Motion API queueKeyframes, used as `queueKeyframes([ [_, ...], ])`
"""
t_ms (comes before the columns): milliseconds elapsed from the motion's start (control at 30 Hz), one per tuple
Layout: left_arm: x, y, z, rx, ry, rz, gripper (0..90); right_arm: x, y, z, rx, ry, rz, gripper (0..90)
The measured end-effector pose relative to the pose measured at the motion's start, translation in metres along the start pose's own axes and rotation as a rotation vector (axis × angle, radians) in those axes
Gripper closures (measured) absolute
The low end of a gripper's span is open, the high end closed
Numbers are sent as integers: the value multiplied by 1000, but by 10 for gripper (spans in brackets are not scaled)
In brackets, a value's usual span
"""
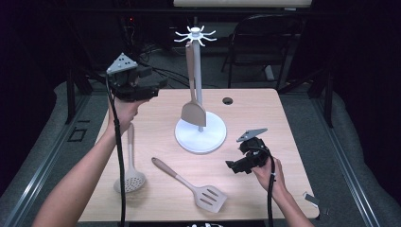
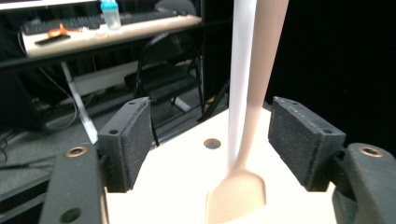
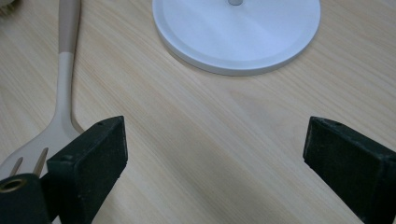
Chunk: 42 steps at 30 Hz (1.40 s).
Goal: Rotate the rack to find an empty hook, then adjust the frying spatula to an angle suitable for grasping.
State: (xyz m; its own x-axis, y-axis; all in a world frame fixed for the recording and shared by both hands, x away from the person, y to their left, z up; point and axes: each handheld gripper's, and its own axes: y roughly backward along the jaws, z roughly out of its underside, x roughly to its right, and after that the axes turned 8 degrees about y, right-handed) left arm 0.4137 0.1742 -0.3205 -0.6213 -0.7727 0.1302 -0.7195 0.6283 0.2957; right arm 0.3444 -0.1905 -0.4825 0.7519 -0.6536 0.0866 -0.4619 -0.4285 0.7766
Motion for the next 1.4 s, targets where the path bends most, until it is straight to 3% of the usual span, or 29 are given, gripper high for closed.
queueKeyframes([
  [367, -9, 2, 63, -103, 60, -1, 188, -3, -4, 0, -16, 6, -15, 63],
  [867, -14, 3, 138, -193, 147, -12, 96, -9, -10, -1, -53, 34, -15, 81],
  [933, -15, 1, 142, -224, 152, -17, 80, -10, -12, 0, -49, 36, -18, 87],
  [1033, -16, 2, 147, -229, 187, 1, 69, -12, -12, -1, -54, 34, -18, 104],
  [1200, -18, 4, 159, -257, 205, -19, 33, -19, -11, -2, -52, 54, -3, 148],
  [1333, -22, 9, 166, -254, 248, -39, 24, -23, -11, -2, -47, 44, -2, 203],
  [1400, -23, 11, 168, -263, 249, -51, 23, -26, -11, -3, -44, 41, -4, 245],
])
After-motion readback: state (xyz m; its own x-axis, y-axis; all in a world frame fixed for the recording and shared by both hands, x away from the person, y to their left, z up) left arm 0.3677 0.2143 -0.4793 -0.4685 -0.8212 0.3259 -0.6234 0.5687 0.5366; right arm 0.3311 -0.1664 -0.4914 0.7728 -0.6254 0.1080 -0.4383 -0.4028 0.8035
